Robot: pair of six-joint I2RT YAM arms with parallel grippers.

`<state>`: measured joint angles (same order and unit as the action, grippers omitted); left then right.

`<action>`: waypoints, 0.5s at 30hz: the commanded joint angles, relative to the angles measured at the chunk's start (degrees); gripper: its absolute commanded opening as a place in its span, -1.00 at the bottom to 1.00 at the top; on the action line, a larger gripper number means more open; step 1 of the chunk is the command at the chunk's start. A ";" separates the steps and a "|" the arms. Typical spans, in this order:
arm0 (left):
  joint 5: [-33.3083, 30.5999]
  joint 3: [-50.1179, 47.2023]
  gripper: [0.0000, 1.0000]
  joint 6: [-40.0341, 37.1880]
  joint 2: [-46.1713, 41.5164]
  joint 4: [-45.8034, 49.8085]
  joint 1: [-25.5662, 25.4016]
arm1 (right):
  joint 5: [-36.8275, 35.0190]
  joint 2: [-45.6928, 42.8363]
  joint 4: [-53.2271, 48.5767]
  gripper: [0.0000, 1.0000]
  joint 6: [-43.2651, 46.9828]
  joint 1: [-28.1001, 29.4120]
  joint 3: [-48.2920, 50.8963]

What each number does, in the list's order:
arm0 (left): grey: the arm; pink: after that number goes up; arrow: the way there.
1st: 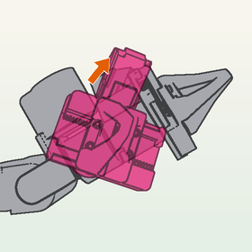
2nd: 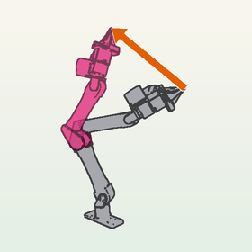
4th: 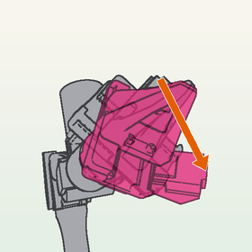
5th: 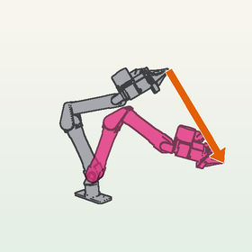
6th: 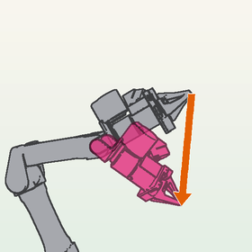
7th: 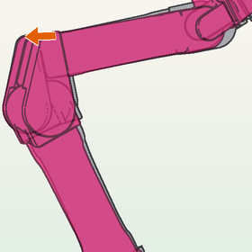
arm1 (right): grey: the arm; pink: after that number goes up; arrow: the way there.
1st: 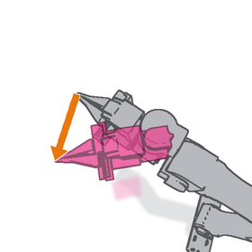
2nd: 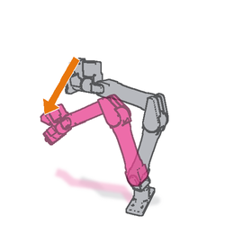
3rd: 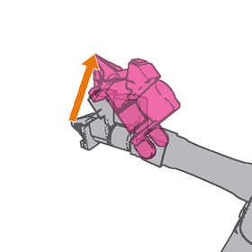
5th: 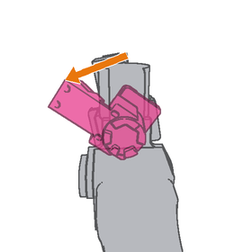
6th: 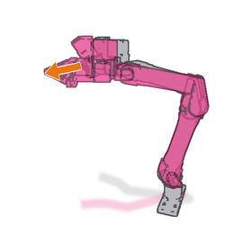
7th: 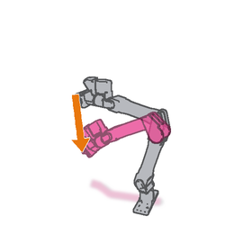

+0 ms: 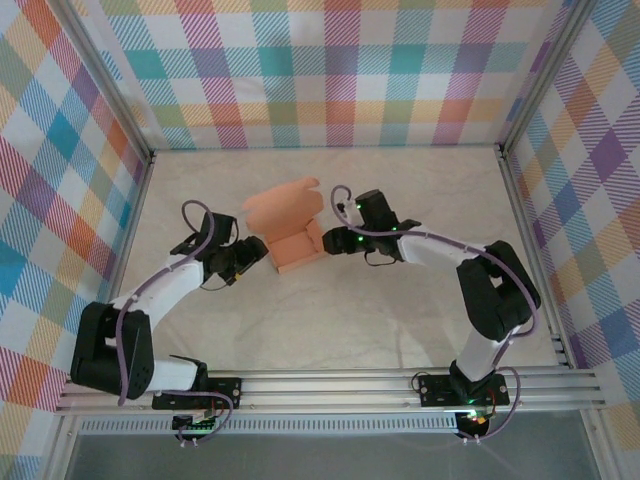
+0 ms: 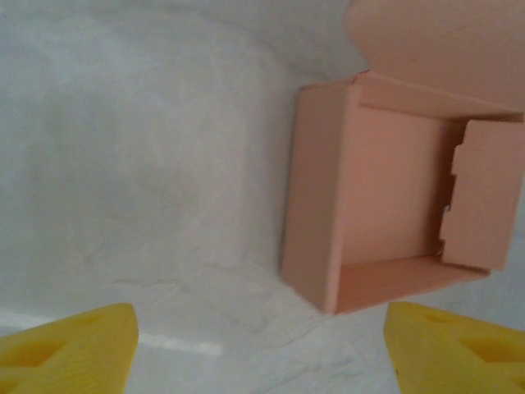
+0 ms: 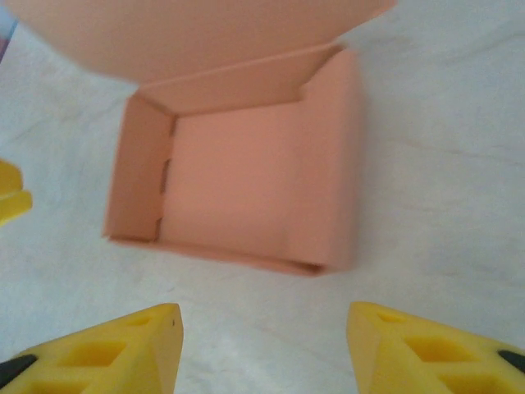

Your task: Fold the paper box

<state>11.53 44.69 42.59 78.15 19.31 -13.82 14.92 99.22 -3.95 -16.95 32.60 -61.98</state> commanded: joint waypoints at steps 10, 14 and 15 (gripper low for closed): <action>3.37 7.24 -0.24 0.19 14.39 -7.41 -2.30 | 5.51 13.40 -5.54 -0.15 3.60 -3.99 -13.34; 3.15 8.13 -0.43 -0.07 16.66 -6.75 -2.52 | 8.77 16.02 -5.12 -0.20 2.90 -3.77 -14.90; 3.28 8.21 -0.45 -0.06 17.04 -6.82 -2.64 | 9.17 16.33 -5.02 -0.21 2.80 -3.77 -15.09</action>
<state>14.15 51.53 42.83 93.95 12.91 -15.70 19.99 114.13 -7.86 -14.87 28.51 -75.31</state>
